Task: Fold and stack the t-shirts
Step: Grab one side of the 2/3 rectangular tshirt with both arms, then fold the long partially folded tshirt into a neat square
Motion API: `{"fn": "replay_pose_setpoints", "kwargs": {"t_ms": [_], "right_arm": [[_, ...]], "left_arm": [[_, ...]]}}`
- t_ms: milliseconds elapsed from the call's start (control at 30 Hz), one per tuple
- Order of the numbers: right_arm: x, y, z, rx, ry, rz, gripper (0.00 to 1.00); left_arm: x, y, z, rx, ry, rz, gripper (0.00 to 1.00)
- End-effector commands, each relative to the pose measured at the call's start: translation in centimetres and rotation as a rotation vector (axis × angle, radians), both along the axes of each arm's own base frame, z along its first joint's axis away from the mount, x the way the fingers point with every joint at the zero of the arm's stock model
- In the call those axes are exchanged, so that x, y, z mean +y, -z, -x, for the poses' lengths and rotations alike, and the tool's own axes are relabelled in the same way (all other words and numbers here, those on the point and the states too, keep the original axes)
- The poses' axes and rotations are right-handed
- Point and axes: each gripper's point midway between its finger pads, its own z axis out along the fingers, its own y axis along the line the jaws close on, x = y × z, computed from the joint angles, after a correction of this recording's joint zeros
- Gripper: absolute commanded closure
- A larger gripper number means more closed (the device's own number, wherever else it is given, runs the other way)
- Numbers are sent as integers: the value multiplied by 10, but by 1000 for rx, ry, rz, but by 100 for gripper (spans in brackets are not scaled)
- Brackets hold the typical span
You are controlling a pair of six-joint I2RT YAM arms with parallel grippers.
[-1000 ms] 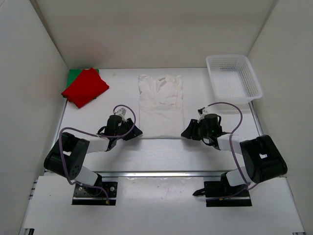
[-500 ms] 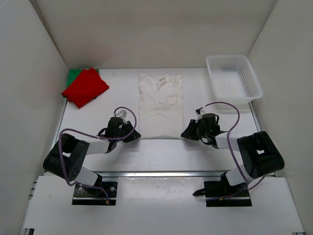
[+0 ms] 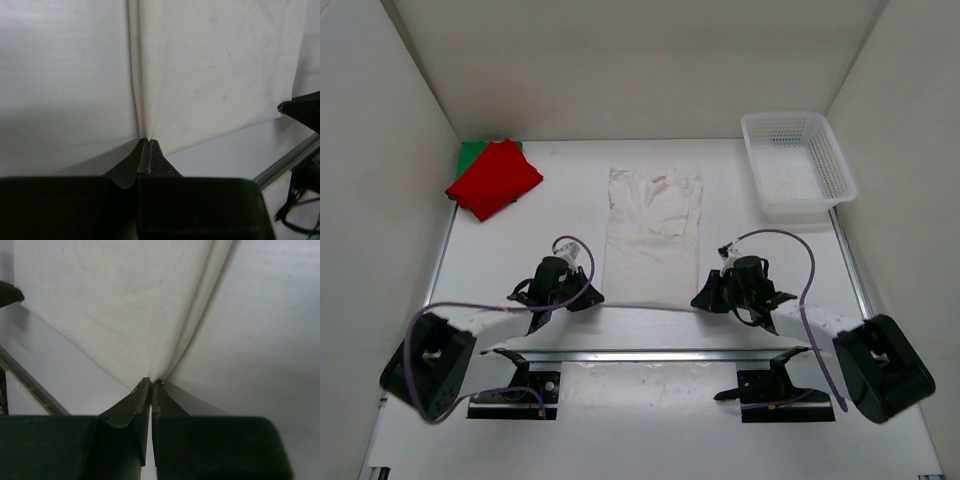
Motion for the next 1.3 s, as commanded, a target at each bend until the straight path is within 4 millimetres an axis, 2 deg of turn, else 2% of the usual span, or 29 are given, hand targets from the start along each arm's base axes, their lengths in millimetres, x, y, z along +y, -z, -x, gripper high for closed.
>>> {"fn": "replay_pose_setpoints", "kwargs": {"t_ms": [0, 67, 167, 233, 267, 300, 367, 400, 467, 500, 533, 567, 600, 633, 667, 700, 733, 767, 800, 867, 933, 967, 1033, 1067, 1100, 1133, 1167, 1200, 1267], "right_arm": [[-6, 12, 46, 64, -16, 43, 100], [-3, 13, 73, 109, -26, 24, 100], [1, -12, 80, 70, -9, -5, 100], [1, -47, 59, -22, 14, -36, 100], [-2, -71, 41, -86, 29, -50, 99], [0, -79, 35, -88, 10, -61, 100], [-6, -110, 0, -141, 5, -76, 100], [-9, -118, -14, -167, 12, -68, 100], [-17, -138, -60, -218, 52, -27, 100], [-18, -140, -71, -216, 50, -26, 100], [-16, -155, -92, -247, 55, -40, 100], [-18, -156, -114, -258, 81, -32, 100], [-23, -161, -129, -277, 104, -30, 100], [-22, -164, -151, -286, 118, -32, 100], [-20, -164, -170, -278, 128, -47, 100], [-26, -160, -190, -267, 142, -54, 100], [-26, -159, -198, -263, 144, -57, 100], [-30, -160, -215, -268, 164, -53, 100], [-34, -159, -230, -268, 170, -51, 100], [-37, -156, -249, -255, 174, -60, 99], [-40, -162, -274, -269, 173, -55, 100], [-42, -146, -281, -232, 177, -43, 100], [-39, -129, -300, -199, 158, -53, 100], [-38, -137, -308, -224, 157, -64, 100], [-36, -128, -313, -215, 155, -65, 100], [-32, -119, -319, -199, 149, -71, 100], [-32, -125, -324, -213, 151, -79, 100], [-30, -119, -332, -203, 154, -71, 100], [-29, -122, -347, -218, 172, -74, 98]], "left_arm": [[16, 14, 52, 57, 62, -81, 100], [23, 19, 82, 131, 73, -74, 100], [19, -7, 92, 80, 75, -10, 100], [13, -50, 75, -6, 67, 52, 100], [16, -60, 66, -26, 52, 53, 100], [9, -83, 56, -65, 73, 84, 100], [6, -127, 25, -164, 49, 114, 100], [3, -127, 15, -158, 52, 101, 100], [-1, -161, -23, -246, 18, 90, 100], [-5, -155, -37, -227, 15, 68, 100], [-6, -162, -61, -240, -7, 57, 100], [-10, -168, -89, -256, -30, 34, 100], [-9, -167, -103, -254, -45, 14, 100], [-8, -164, -128, -253, -75, -10, 100], [-8, -176, -146, -279, -90, -11, 100], [-8, -156, -172, -221, -110, -33, 100], [-7, -156, -181, -216, -116, -37, 100], [-4, -154, -199, -225, -144, -60, 100], [0, -164, -213, -253, -164, -63, 100], [6, -152, -233, -239, -192, -78, 100], [11, -151, -253, -256, -236, -75, 100], [12, -139, -260, -237, -239, -75, 100], [9, -121, -273, -199, -236, -60, 100], [12, -115, -278, -186, -248, -61, 100], [12, -108, -281, -173, -250, -63, 100], [13, -111, -286, -192, -264, -47, 100], [14, -113, -292, -207, -283, -26, 100], [17, -114, -296, -216, -301, -26, 100], [23, -128, -307, -287, -349, 7, 98]]}}
